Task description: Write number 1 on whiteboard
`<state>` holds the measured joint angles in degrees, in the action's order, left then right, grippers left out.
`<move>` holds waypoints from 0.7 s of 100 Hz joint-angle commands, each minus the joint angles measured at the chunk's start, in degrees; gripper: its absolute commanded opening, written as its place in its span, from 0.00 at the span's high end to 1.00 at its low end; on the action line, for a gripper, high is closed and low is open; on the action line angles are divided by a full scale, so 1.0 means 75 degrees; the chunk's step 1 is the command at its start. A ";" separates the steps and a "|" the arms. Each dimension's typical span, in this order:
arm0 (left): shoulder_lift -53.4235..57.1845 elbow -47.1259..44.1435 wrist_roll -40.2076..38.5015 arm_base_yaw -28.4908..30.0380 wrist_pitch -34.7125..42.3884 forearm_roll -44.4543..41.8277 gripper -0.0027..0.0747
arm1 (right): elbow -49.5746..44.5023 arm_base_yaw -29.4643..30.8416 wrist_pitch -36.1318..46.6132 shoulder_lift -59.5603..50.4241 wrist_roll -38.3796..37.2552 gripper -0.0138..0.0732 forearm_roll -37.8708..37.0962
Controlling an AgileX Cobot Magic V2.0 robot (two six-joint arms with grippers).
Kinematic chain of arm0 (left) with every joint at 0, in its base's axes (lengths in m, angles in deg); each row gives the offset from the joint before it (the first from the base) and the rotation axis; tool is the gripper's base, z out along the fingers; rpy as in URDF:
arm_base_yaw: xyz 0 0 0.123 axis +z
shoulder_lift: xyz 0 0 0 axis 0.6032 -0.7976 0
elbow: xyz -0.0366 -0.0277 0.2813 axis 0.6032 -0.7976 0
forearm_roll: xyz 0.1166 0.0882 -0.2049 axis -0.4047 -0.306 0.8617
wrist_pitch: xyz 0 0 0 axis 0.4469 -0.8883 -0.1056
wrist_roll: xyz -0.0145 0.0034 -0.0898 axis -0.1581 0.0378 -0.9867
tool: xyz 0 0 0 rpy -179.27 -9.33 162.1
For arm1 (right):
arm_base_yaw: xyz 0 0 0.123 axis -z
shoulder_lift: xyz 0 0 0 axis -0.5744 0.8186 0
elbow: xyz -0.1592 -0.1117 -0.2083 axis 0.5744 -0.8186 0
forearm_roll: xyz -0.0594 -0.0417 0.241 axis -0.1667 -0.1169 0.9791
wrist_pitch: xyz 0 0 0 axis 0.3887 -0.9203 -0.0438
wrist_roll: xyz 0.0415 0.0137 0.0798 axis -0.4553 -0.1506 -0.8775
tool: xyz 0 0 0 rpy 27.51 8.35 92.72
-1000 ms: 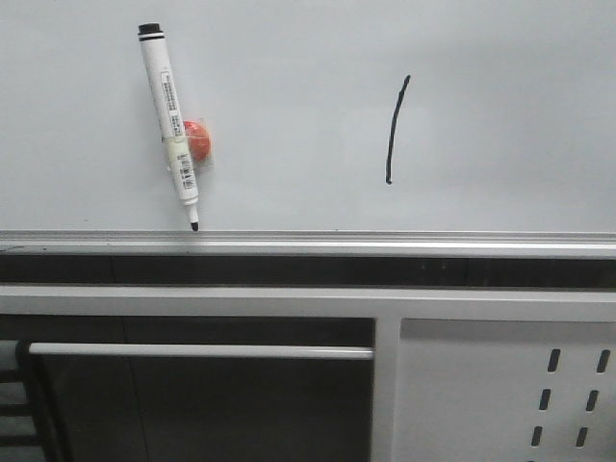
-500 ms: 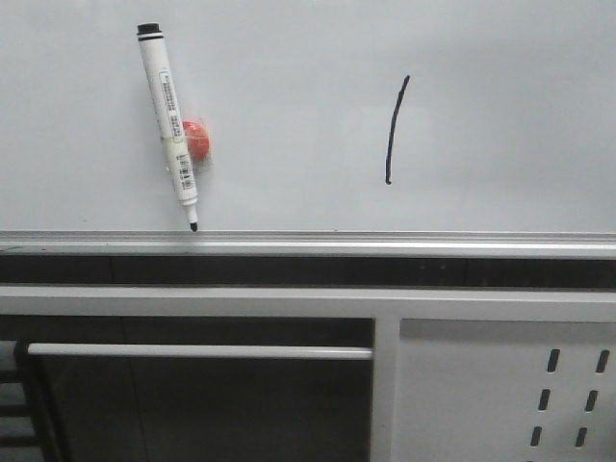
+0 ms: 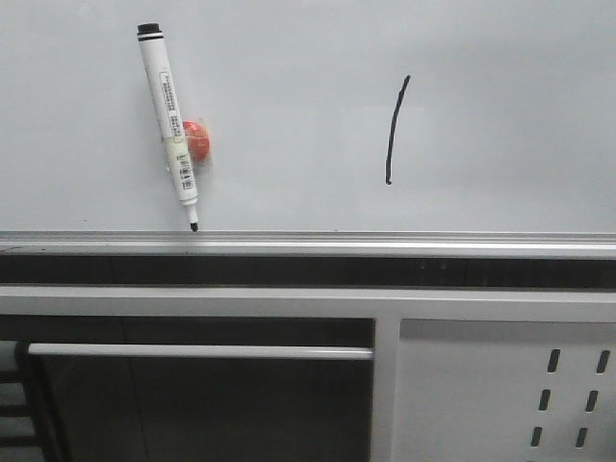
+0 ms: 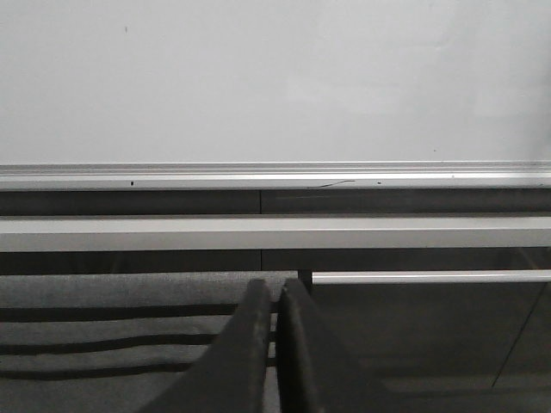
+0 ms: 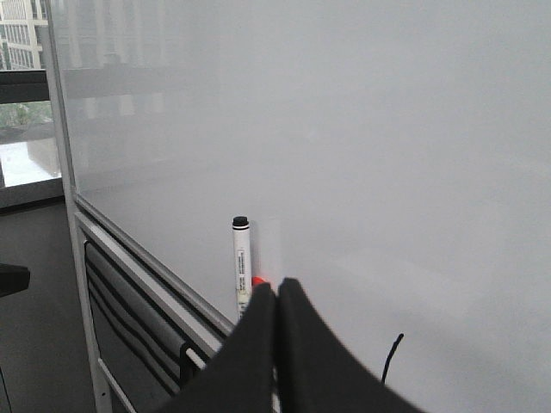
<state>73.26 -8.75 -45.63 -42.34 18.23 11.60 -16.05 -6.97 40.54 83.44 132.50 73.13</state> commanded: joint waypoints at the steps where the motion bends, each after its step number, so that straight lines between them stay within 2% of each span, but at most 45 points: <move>1: 0.0216 -0.0168 -0.0255 0.0019 0.0389 -0.0203 0.99 | 0.0205 0.0005 0.0261 0.0022 0.0033 0.93 -0.0057; 9: 0.0216 -0.0168 -0.0550 0.0019 0.0389 -0.0396 0.99 | 0.0205 0.0005 0.0261 0.0022 0.0033 0.93 -0.0057; 70: 0.0216 -0.0168 -0.0551 0.0019 0.0439 0.0056 0.99 | 0.0205 0.0005 0.0261 0.0022 0.0033 0.93 -0.0057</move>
<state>73.26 -8.75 -49.26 -42.34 18.23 11.09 -16.05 -6.97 40.54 83.44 132.50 73.13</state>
